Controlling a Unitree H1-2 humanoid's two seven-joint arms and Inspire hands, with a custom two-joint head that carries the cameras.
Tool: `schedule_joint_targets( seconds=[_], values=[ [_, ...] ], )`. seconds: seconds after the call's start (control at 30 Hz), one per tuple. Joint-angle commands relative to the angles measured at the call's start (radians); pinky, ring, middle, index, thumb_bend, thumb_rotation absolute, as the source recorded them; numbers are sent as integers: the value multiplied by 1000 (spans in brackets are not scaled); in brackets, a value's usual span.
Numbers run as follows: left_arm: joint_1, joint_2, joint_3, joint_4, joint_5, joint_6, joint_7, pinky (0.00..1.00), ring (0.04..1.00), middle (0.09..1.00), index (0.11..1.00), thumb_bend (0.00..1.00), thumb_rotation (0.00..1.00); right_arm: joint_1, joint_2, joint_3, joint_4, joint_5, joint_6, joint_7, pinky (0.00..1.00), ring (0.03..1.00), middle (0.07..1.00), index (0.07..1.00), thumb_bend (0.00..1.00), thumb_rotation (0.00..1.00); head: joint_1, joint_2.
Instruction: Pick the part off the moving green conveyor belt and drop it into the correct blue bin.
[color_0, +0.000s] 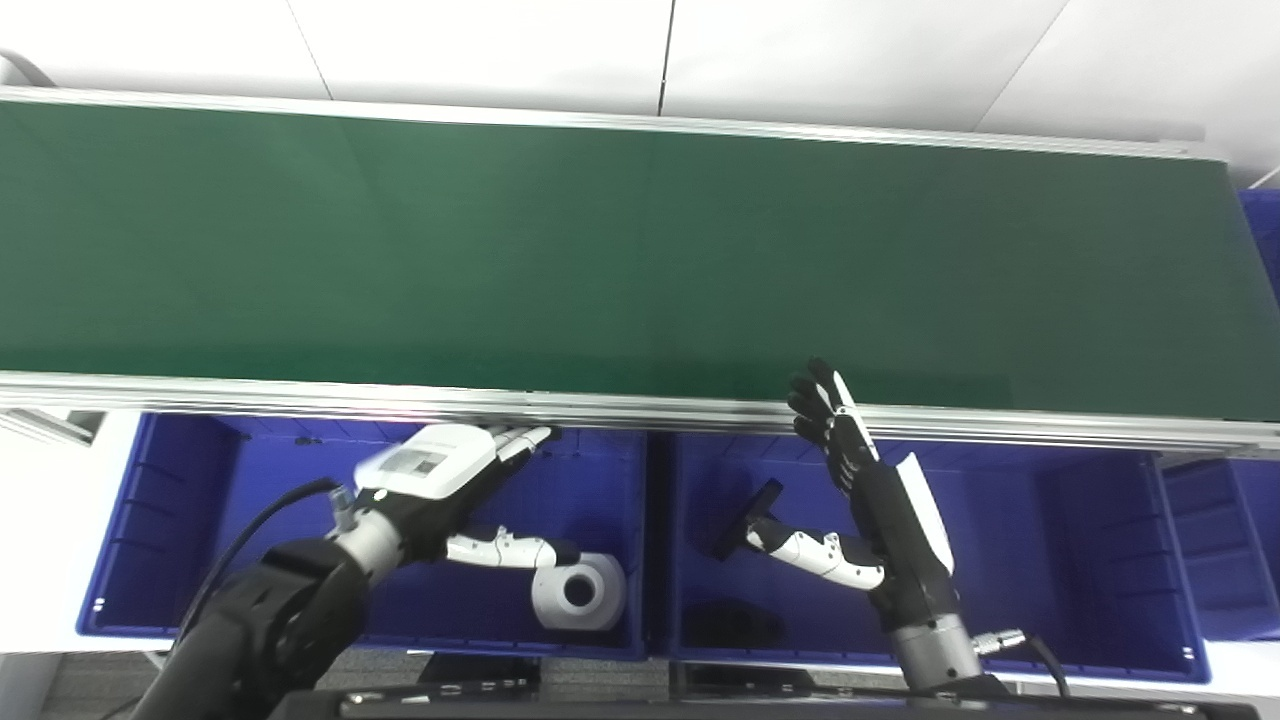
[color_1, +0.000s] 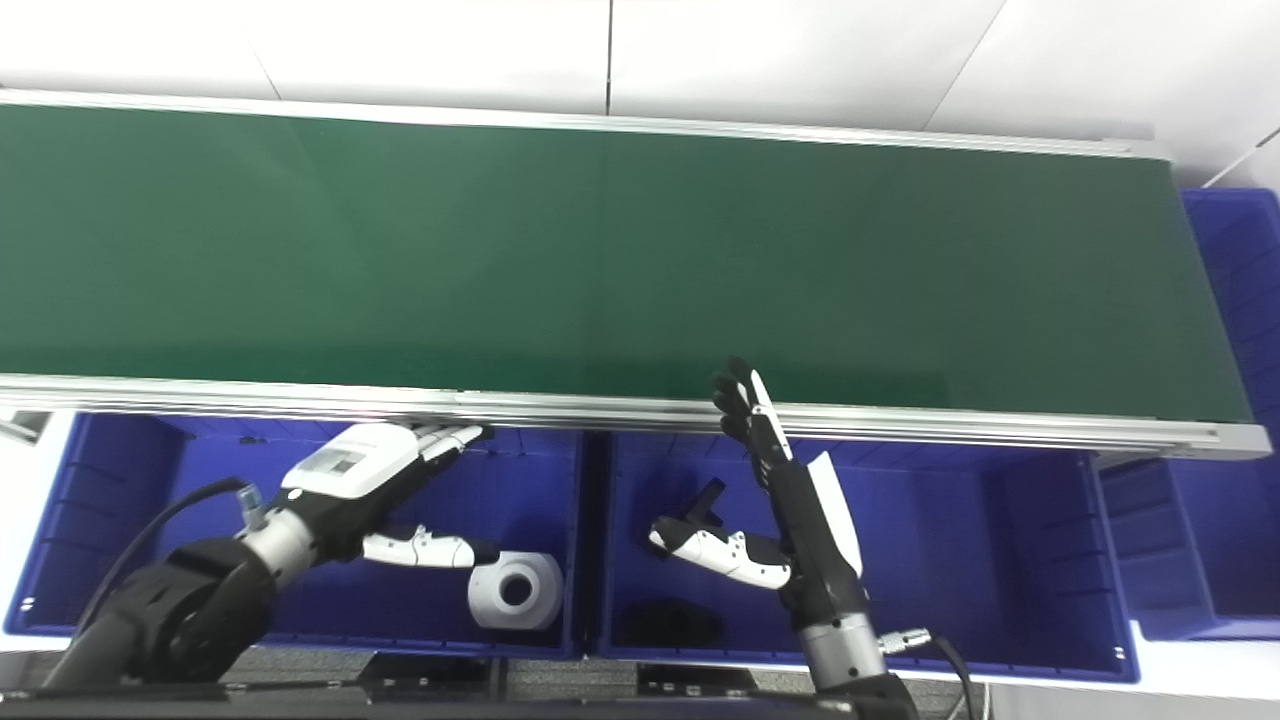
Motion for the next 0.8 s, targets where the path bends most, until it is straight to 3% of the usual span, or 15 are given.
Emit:
schedule_joint_targets(
  seconds=[0.0,0.1,0.23,0.33,0.53,0.77],
  values=[
    [24,-38,38,-4,-250,-102,60,1000,1000,1000,990,729,804,24,2,-2,-38,-4,-7,-9,912,934,946,1000,882,557,0,-1],
    [41,-71,54,10,-406,-146,66,962,1000,1000,1000,770,721,37,-1,1,-41,-15,-7,-8,910,942,950,1000,891,557,-4,-9],
    [41,-84,57,47,-516,-213,68,982,1000,1000,1000,780,703,60,0,7,-42,-37,-24,-12,913,945,952,1000,888,558,-14,-32],
    [37,-79,55,79,-552,-255,67,993,1000,1000,1000,816,727,74,0,13,-34,-53,-45,-17,913,940,953,999,878,551,-22,-48],
    [27,-81,56,150,-641,-285,59,989,1000,1000,1000,813,601,93,7,26,-4,-96,-70,-40,910,937,947,997,884,532,-60,-102],
    [26,-72,55,215,-655,-322,55,950,1000,1000,1000,846,545,95,4,43,24,-84,-64,-47,922,954,963,1000,889,500,-61,-142]
  ],
)
